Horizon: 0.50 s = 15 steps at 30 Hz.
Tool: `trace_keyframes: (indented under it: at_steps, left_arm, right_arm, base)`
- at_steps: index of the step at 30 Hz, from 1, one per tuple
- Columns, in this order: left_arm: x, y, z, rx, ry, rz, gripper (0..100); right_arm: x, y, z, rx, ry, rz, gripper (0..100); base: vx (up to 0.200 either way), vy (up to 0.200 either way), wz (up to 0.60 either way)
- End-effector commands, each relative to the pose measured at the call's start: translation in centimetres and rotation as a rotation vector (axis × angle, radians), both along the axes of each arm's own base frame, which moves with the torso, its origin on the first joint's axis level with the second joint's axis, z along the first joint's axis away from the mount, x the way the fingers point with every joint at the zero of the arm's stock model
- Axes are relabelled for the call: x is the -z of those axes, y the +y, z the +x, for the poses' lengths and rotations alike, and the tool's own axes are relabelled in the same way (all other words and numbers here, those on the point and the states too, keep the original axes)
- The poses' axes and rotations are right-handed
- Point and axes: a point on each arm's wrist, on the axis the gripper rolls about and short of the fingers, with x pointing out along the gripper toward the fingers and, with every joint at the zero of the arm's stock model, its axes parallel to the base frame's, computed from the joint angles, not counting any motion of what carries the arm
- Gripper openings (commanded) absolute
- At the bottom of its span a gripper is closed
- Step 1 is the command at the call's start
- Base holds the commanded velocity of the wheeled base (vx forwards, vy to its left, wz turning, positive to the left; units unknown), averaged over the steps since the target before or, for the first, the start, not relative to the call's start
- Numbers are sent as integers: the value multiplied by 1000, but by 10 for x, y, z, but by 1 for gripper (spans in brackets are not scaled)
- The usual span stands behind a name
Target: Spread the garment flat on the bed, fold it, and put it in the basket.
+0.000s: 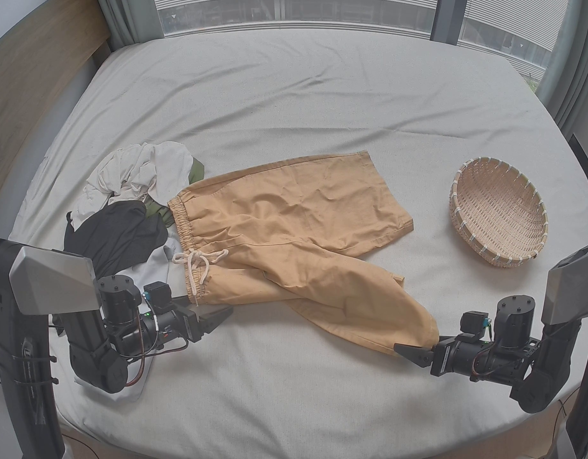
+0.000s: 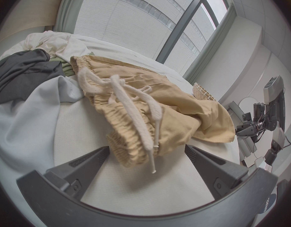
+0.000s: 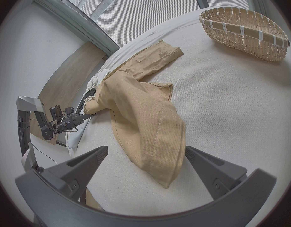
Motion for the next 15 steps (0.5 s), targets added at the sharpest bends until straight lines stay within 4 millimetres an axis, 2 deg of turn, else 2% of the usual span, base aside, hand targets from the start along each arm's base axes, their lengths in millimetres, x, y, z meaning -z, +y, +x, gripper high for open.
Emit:
trace_keyframes:
  at_steps: [1,7,15]
  left_arm:
    - [3,7,2,-18,1,8,100]
    - [-2,8,3,-23,-17,6,100]
    - [6,-8,9,35,-29,14,100]
  right_arm:
    - [-2,0,0,-2,-7,1,100]
    - [-2,0,0,-2,-12,3,100]
    - [-2,3,-1,-12,-10,3,100]
  base:
    - [0,0,0]
    - [0,0,0]
    - [0,0,0]
